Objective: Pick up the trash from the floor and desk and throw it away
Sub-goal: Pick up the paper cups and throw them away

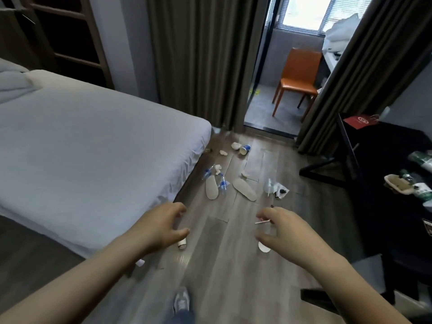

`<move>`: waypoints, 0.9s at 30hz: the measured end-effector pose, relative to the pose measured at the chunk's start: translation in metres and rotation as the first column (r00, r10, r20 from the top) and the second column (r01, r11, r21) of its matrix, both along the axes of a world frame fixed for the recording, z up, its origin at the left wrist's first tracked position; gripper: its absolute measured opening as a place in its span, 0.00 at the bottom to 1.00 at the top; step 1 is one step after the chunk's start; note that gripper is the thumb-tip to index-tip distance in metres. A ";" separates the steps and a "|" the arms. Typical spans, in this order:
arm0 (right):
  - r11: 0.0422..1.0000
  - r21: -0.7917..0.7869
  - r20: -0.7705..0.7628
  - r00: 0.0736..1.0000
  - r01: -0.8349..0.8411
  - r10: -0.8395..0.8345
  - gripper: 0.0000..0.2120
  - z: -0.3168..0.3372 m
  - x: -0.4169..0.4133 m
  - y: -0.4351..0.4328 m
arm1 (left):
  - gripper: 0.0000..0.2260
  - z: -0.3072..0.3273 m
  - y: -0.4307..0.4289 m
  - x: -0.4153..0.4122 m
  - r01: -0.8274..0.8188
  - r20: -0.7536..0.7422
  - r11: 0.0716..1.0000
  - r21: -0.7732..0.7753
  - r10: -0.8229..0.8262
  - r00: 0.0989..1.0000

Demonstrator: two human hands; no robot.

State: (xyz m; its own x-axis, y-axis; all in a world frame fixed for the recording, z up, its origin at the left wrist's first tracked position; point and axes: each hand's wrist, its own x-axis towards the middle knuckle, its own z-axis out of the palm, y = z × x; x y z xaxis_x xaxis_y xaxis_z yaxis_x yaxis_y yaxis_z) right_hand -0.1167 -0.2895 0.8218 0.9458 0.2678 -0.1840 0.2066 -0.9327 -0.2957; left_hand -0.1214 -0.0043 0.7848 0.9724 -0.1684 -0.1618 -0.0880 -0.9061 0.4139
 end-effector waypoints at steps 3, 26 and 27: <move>1.000 0.010 -0.046 0.999 0.005 -0.005 0.20 -0.017 0.047 0.004 | 0.21 -0.022 0.006 0.046 -0.006 -0.051 1.000 0.004 0.006 0.999; 0.992 -0.117 -0.366 0.931 -0.044 -0.002 0.23 -0.231 0.339 0.038 | 0.12 -0.256 0.027 0.304 -0.251 -0.408 0.967 0.032 0.242 0.880; 0.992 -0.115 -0.376 0.927 -0.055 0.008 0.23 -0.246 0.345 0.037 | 0.12 -0.270 0.026 0.307 -0.263 -0.415 0.963 0.054 0.261 0.871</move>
State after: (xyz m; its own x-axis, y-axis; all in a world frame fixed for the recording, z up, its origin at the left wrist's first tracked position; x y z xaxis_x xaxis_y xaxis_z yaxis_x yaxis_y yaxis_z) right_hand 0.2288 -0.2528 0.5755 0.7935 0.2493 -0.5552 0.1327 -0.9612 -0.2419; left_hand 0.1860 0.0214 0.5145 0.8247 0.0819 -0.5596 0.3329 -0.8701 0.3634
